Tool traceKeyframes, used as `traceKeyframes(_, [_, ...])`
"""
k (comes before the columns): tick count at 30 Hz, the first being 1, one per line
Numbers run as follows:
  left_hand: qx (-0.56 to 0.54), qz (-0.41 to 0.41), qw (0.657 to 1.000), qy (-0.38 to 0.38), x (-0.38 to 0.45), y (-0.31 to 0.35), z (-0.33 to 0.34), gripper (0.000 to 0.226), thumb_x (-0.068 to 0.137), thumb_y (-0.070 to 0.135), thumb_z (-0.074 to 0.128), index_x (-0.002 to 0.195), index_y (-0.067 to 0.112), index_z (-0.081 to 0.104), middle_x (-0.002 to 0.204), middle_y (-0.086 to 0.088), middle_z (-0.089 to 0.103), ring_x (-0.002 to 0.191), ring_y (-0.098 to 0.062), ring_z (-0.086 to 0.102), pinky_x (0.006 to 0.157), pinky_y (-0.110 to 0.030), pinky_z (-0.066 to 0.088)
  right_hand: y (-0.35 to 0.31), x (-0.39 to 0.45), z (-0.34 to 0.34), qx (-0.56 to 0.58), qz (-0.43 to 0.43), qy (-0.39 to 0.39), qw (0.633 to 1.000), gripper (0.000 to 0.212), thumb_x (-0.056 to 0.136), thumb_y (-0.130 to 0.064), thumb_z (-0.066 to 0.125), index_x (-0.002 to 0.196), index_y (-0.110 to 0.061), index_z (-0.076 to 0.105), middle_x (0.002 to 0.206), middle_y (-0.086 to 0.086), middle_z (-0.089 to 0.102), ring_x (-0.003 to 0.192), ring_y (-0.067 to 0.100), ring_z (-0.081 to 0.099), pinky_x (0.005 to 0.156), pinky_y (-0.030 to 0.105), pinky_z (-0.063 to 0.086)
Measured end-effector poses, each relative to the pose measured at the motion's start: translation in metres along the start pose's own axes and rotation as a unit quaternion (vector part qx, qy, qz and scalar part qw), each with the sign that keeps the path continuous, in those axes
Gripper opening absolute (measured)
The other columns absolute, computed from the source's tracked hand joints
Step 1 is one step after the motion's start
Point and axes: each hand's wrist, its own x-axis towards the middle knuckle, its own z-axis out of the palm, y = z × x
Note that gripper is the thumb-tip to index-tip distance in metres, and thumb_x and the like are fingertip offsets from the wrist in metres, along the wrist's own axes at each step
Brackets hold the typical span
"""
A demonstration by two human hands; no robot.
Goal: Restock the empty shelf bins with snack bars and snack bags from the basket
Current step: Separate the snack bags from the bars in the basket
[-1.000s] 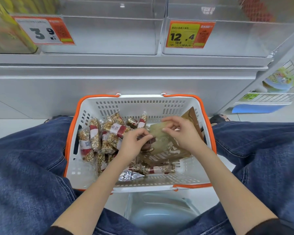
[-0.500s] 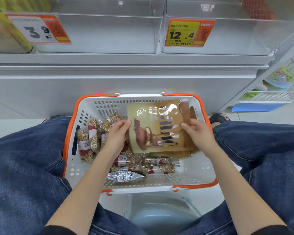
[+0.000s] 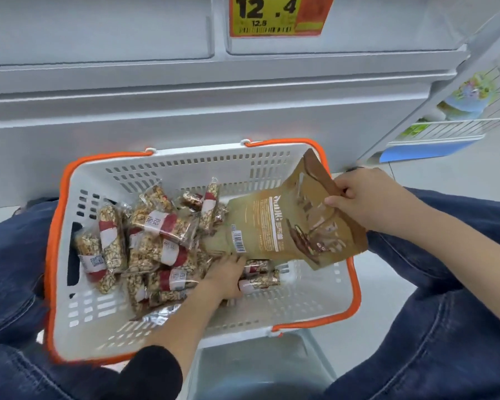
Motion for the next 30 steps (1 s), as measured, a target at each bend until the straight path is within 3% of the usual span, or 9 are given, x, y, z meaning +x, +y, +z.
traceKeyframes(3, [0.041, -0.004, 0.998, -0.042, 0.016, 0.004, -0.006, 0.096, 0.071, 0.039, 0.077, 0.144, 0.008, 0.022, 0.144, -0.012, 0.038, 0.13, -0.03, 0.039, 0.104, -0.041, 0.038, 0.001, 0.005, 0.006, 0.03, 0.005, -0.011, 0.999, 0.023, 0.095, -0.033, 0.052, 0.079, -0.019, 0.06, 0.069, -0.004, 0.054, 0.067, 0.014, 0.051, 0.054, 0.021, 0.033])
traceKeyframes(7, [-0.03, -0.014, 0.989, -0.143, 0.039, 0.0, -0.02, 0.104, 0.061, 0.04, 0.085, 0.141, 0.007, 0.026, 0.134, -0.012, 0.049, 0.115, -0.027, 0.051, 0.091, -0.034, 0.048, 0.005, 0.009, -0.002, 0.052, 0.04, -0.02, 0.998, 0.033, 0.095, -0.033, 0.051, 0.063, -0.027, 0.042, 0.061, -0.009, 0.045, 0.059, 0.005, 0.044, 0.051, 0.016, 0.028])
traceKeyframes(12, [-0.075, -0.005, 0.978, -0.194, 0.047, -0.004, -0.023, 0.114, 0.055, 0.051, 0.086, 0.146, 0.014, 0.028, 0.145, -0.004, 0.041, 0.125, -0.023, 0.046, 0.103, -0.031, 0.042, 0.012, 0.015, -0.003, 0.077, 0.058, -0.013, 0.995, 0.032, 0.094, -0.035, 0.052, 0.064, -0.029, 0.044, 0.064, -0.005, 0.053, 0.06, 0.007, 0.048, 0.052, 0.017, 0.033])
traceKeyframes(20, [-0.131, -0.028, 0.973, -0.19, 0.034, -0.001, -0.013, 0.111, 0.065, 0.047, 0.082, 0.148, 0.005, 0.02, 0.146, -0.01, 0.021, 0.136, -0.026, 0.024, 0.111, -0.03, 0.028, 0.009, 0.015, -0.003, 0.107, 0.066, -0.01, 0.992, 0.022, 0.093, -0.033, 0.055, 0.072, -0.025, 0.052, 0.055, -0.007, 0.049, 0.056, 0.007, 0.049, 0.049, 0.02, 0.031])
traceKeyframes(24, [-0.185, -0.026, 0.961, -0.204, 0.029, 0.004, -0.023, 0.112, 0.066, 0.037, 0.084, 0.149, 0.011, 0.013, 0.154, -0.005, 0.025, 0.136, -0.021, 0.032, 0.107, -0.026, 0.034, 0.01, 0.016, -0.003, 0.099, 0.053, -0.017, 0.993, 0.029, 0.093, -0.033, 0.055, 0.066, -0.023, 0.051, 0.053, -0.005, 0.046, 0.059, 0.011, 0.05, 0.052, 0.024, 0.037])
traceKeyframes(28, [-0.226, -0.021, 0.959, -0.169, 0.01, 0.008, -0.036, 0.115, 0.067, 0.035, 0.084, 0.15, 0.014, 0.008, 0.154, -0.006, 0.024, 0.136, -0.021, 0.032, 0.105, -0.024, 0.033, 0.01, 0.012, -0.008, 0.121, 0.025, -0.035, 0.992, 0.018, 0.092, -0.031, 0.057, 0.08, -0.019, 0.064, 0.045, -0.011, 0.051, 0.056, 0.005, 0.051, 0.052, 0.012, 0.035])
traceKeyframes(30, [-0.229, -0.015, 0.96, -0.159, -0.007, 0.007, -0.045, 0.116, 0.068, 0.032, 0.084, 0.151, 0.016, 0.004, 0.155, -0.005, 0.022, 0.136, -0.021, 0.032, 0.105, -0.024, 0.033, 0.01, 0.008, -0.012, 0.13, 0.001, -0.052, 0.99, 0.015, 0.092, -0.031, 0.057, 0.084, -0.022, 0.066, 0.046, -0.017, 0.052, 0.056, 0.004, 0.051, 0.054, 0.013, 0.035])
